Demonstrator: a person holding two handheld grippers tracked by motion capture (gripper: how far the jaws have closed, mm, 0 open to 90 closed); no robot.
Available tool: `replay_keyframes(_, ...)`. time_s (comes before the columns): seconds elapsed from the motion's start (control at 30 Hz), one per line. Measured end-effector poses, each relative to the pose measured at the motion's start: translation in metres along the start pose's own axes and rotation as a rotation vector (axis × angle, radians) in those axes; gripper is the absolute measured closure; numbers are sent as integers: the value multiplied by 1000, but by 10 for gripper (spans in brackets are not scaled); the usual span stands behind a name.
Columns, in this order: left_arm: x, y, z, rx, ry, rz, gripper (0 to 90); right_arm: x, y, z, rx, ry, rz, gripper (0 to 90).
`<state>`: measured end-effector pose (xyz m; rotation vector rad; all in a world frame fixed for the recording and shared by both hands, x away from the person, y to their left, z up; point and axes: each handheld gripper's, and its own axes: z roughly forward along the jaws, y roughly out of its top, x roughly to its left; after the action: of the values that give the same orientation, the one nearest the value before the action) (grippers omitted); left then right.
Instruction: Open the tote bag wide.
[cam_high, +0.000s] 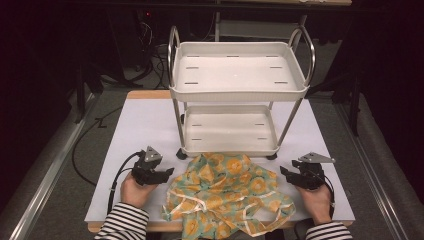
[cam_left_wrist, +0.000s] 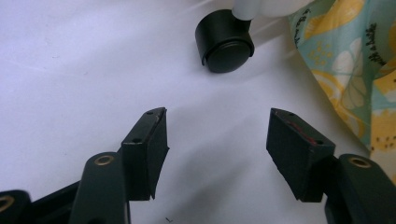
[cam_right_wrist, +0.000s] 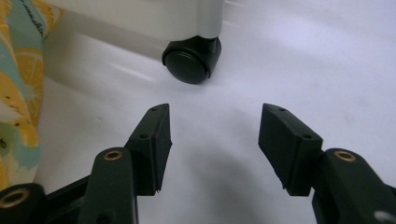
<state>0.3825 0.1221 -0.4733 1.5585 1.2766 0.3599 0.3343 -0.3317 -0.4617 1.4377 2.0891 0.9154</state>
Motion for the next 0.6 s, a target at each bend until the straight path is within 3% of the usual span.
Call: replay_keyframes(0.6,4,2,-4,-19,-13,-43,380,2,-1,4,23,21,8,420)
